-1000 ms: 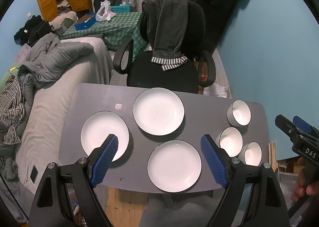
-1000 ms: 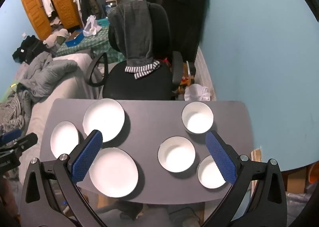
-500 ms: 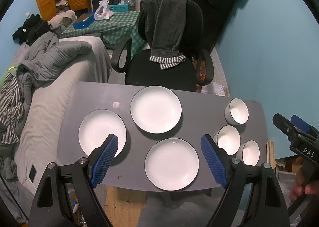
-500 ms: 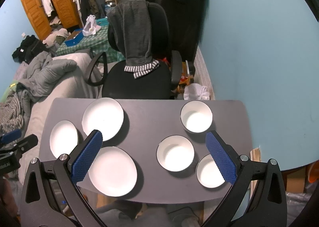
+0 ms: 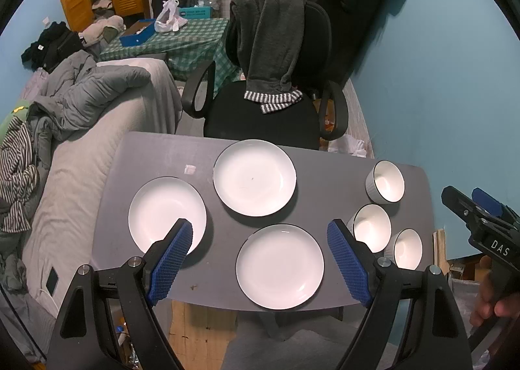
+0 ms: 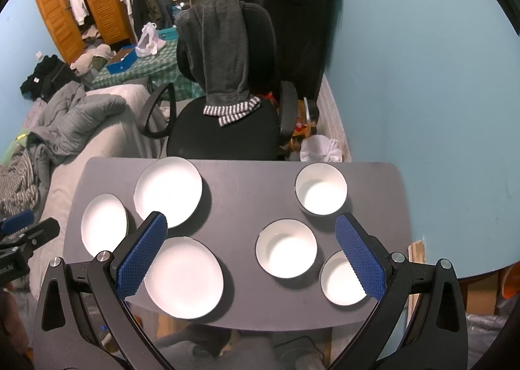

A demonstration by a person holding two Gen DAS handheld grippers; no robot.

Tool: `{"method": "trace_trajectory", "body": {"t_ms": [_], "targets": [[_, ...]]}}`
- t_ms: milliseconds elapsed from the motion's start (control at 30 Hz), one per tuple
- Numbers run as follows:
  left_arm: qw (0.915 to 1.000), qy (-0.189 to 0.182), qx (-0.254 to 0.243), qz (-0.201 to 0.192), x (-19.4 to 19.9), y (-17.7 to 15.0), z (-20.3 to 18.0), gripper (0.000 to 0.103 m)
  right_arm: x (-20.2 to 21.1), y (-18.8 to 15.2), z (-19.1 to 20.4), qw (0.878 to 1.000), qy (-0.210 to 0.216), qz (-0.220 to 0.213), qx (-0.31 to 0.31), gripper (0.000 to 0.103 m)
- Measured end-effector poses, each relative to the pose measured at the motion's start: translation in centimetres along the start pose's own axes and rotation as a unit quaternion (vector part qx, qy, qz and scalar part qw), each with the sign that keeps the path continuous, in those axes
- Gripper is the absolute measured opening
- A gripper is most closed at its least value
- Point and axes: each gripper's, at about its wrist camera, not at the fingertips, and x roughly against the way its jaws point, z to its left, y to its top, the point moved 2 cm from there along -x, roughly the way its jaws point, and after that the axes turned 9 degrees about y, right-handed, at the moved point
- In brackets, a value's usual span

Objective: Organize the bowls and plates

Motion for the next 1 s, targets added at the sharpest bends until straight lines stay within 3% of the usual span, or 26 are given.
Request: {"method": "trace_trajectory", "body": {"t_ms": [1000], "targets": [[1.0,-0.009,0.001,0.0,0.21,-0.35,0.32,0.086,0.05,0.09,0.66,1.0,0.0,0.003,0.004,0.102]]}}
